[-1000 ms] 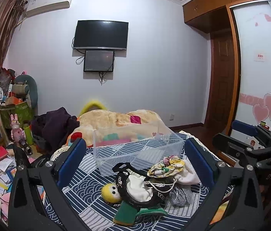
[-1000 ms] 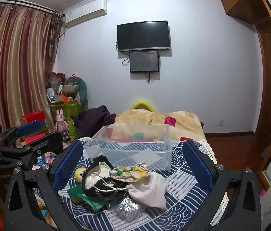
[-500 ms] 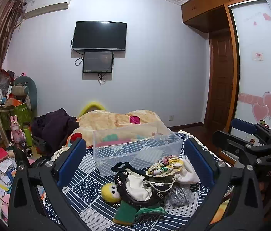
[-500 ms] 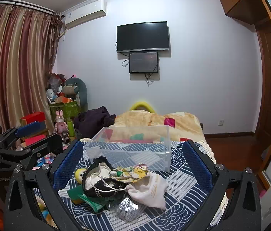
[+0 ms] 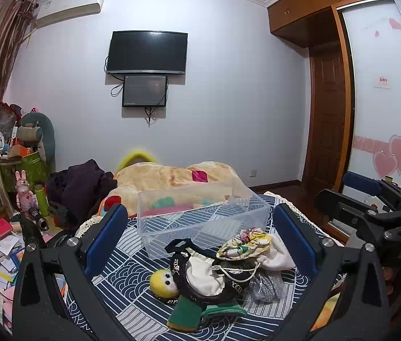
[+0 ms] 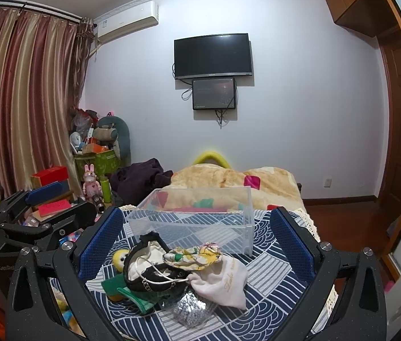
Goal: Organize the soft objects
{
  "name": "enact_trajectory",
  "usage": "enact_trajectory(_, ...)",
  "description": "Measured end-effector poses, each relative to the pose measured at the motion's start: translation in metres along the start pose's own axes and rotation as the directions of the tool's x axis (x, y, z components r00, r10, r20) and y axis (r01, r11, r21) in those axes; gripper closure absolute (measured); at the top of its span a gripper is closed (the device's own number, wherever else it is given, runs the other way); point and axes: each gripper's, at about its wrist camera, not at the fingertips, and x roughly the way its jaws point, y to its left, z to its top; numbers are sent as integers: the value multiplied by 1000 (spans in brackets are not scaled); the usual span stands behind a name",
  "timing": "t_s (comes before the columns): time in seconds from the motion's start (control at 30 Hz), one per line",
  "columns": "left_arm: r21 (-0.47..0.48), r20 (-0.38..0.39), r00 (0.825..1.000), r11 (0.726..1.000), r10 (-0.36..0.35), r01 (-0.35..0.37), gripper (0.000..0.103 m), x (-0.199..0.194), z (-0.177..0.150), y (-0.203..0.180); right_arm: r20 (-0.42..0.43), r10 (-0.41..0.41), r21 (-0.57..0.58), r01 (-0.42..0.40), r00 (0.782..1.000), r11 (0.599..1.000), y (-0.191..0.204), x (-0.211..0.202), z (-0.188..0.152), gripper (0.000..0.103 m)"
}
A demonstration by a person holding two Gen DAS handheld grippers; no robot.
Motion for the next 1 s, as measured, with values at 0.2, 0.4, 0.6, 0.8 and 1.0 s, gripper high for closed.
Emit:
enact_trajectory(0.2, 0, -2, 1000, 1000, -1, 1, 0, 0, 0, 0, -1, 0, 0, 0, 1000, 1000, 0, 0, 0, 0)
enact_trajectory(0.4, 0, -1, 1000, 1000, -2, 2, 0, 0, -1, 0, 0, -1, 1, 1, 1000, 1000, 0, 0, -1, 0)
enact_trajectory(0.6, -1, -10, 1000, 1000, -10, 10, 0, 2, -4, 1, -6, -1, 5, 1, 1000, 1000, 0, 2, -3, 0)
enact_trajectory(0.8, 2, -32, 1000, 1000, -2, 2, 0, 13, -11, 3, -28, -3, 7, 3, 1000, 1000, -3, 9, -10, 0)
enact_trajectory(1.0, -5, -92, 995, 1000, 26, -27, 14, 35, -24, 16, -85, 8, 42, -4, 996, 999, -15, 25, -21, 6)
